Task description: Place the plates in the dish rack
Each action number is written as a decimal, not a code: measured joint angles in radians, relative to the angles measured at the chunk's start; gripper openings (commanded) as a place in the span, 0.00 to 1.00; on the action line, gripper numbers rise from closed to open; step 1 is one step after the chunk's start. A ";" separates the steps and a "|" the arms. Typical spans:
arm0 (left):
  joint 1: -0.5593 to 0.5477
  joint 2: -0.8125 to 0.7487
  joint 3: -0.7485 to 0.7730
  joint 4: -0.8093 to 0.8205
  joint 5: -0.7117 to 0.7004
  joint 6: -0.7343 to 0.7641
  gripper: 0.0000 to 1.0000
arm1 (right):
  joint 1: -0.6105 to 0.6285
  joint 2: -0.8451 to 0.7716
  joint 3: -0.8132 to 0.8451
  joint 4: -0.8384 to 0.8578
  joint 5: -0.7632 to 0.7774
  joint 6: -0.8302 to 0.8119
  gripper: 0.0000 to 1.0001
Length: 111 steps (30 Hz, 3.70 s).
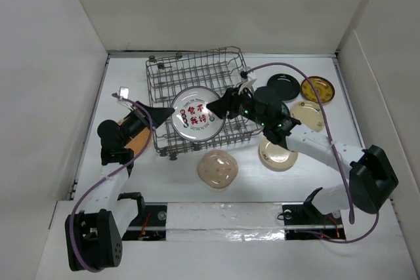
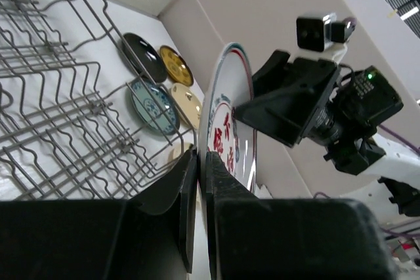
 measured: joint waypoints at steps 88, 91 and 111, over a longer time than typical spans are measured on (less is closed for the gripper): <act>-0.317 -0.309 0.359 -1.006 -0.912 0.798 0.74 | 0.237 1.080 1.385 -0.647 0.858 -0.318 0.17; -0.317 -0.306 0.359 -1.006 -0.910 0.798 0.74 | 0.252 1.079 1.360 -0.599 0.860 -0.325 0.38; -0.277 -0.306 0.359 -0.987 -0.945 0.709 0.00 | 0.230 0.587 0.756 -0.338 0.618 -0.194 0.75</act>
